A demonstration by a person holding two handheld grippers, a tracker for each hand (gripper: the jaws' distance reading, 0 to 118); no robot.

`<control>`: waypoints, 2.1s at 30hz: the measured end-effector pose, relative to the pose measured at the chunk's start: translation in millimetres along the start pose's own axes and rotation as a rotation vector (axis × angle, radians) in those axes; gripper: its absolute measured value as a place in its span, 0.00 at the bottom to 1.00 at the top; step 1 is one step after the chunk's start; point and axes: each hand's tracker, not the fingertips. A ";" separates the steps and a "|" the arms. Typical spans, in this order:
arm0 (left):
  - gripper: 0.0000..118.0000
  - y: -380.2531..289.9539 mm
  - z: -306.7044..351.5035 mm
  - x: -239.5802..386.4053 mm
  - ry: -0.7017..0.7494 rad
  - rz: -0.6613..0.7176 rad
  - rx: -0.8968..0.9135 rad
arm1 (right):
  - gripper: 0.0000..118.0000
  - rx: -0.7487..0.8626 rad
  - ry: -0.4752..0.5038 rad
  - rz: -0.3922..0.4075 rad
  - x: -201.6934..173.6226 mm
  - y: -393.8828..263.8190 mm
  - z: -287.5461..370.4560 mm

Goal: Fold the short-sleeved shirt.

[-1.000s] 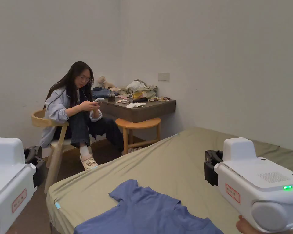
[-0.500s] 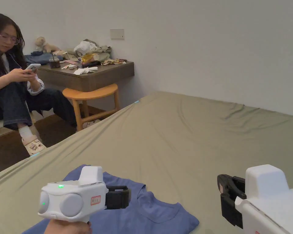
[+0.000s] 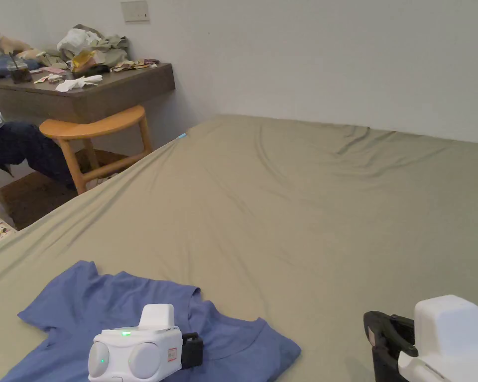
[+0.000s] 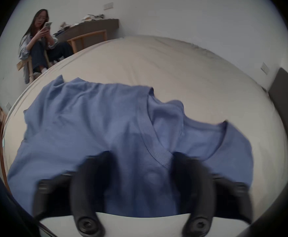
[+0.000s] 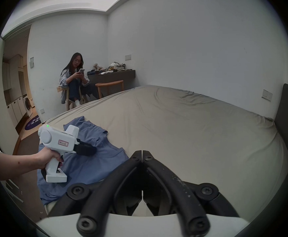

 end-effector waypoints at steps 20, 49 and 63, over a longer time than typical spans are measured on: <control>0.03 50.9 318.6 278.8 -0.684 -0.216 0.245 | 0.01 0.274 -0.390 -0.144 133.7 -1.6 337.3; 0.92 -191.4 302.8 413.3 -1.147 -0.150 -0.424 | 0.01 0.332 -0.650 -0.263 168.1 -85.4 533.1; 0.00 -13.9 518.1 109.2 -0.192 -0.169 0.873 | 0.01 0.352 -0.727 -0.279 196.3 -82.4 520.3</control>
